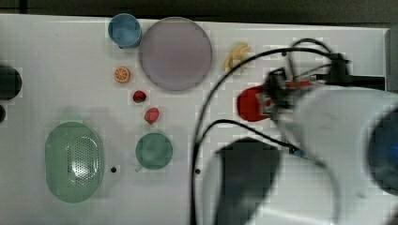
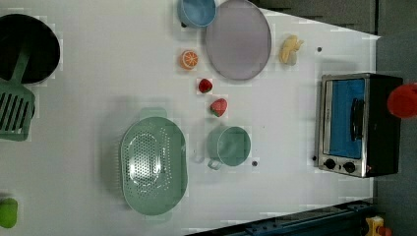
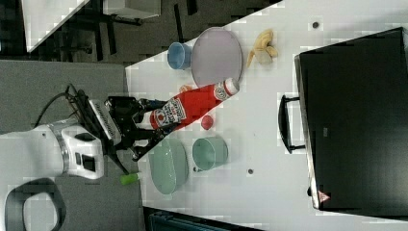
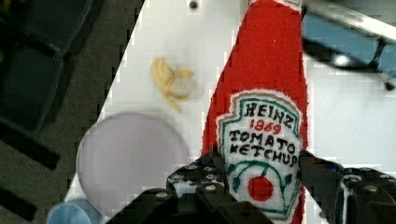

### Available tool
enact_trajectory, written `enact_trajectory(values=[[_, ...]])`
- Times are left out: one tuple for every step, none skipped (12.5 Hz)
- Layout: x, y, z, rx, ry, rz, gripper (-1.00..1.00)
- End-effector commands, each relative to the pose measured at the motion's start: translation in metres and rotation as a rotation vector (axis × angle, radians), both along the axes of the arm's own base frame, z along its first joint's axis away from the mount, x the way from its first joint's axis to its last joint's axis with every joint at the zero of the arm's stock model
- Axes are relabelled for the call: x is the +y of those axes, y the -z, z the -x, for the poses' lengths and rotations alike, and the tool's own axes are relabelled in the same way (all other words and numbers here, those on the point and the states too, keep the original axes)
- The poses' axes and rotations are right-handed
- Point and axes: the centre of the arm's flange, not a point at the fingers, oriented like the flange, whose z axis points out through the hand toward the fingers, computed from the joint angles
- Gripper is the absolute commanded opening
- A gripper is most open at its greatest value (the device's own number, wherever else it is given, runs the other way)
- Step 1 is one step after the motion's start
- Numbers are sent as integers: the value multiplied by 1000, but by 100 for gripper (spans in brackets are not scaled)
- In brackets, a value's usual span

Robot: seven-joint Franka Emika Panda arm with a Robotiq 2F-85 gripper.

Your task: Pick Ketchup from oven and place it on table.

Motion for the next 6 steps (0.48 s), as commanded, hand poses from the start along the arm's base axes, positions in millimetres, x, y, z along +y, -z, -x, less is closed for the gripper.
enact_trajectory(values=[[48,80,2,185,106,-61,1],[62,94,5,211,129,-60,1],[78,117,7,230,146,-45,1],[87,143,10,237,152,-22,1],[89,163,12,244,154,-6,1],[91,199,14,263,158,0,1]])
